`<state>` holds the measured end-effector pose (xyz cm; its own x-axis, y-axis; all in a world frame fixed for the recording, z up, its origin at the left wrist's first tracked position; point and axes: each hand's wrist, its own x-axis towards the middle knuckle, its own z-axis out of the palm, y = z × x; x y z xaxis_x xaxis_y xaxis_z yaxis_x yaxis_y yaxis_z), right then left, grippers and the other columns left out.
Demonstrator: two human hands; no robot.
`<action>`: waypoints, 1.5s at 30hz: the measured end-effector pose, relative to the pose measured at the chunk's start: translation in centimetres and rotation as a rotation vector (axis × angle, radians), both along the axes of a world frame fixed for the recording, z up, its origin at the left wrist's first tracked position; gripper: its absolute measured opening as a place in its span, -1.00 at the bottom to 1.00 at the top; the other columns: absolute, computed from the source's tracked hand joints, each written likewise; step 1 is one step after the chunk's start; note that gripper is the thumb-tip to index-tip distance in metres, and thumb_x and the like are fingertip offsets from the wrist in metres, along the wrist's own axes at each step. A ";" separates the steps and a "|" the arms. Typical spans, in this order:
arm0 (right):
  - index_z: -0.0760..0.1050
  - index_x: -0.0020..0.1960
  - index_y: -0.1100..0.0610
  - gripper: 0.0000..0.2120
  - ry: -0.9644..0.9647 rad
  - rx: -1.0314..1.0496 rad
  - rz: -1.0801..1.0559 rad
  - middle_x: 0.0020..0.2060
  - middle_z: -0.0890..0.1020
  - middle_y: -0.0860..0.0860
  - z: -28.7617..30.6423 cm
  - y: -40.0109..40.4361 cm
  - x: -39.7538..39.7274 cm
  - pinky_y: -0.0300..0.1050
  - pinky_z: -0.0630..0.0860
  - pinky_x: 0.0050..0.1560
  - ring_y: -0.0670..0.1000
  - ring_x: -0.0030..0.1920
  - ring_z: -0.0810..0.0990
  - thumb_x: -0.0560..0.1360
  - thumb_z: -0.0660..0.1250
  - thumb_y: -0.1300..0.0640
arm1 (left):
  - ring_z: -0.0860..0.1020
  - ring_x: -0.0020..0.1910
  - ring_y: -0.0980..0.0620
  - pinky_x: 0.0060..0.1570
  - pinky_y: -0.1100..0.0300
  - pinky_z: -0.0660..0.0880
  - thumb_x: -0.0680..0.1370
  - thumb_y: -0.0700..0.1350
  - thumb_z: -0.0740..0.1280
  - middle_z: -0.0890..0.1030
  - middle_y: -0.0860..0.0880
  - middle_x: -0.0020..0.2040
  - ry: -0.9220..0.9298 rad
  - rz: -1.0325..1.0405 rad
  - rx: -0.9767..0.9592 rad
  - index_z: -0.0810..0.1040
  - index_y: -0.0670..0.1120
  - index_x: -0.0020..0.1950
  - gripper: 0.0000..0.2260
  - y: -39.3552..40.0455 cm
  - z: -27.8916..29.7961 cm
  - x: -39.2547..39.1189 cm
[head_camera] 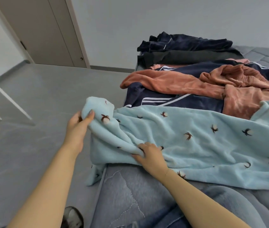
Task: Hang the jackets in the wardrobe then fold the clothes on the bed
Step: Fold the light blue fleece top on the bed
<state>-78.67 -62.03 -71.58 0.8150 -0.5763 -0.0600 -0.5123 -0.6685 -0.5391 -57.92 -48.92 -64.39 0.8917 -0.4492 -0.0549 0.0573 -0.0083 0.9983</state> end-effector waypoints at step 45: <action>0.54 0.08 0.27 -0.84 -0.458 0.922 -0.118 -0.03 0.66 0.07 4.1 12.1 -1.5 -0.16 0.52 0.03 -0.04 -0.01 0.58 0.54 0.38 0.23 | 0.70 -0.17 -0.11 -0.24 0.02 0.62 0.70 -0.11 0.12 0.70 -0.22 -0.11 0.810 -0.217 -0.372 0.54 -0.28 0.16 -0.71 0.4 10.8 -4.8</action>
<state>-80.12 -49.89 -67.44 0.8121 -0.5415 -0.2172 -0.1650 0.1439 -0.9757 -62.76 -48.48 -53.61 0.5374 -0.7164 -0.4450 0.7757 0.2129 0.5940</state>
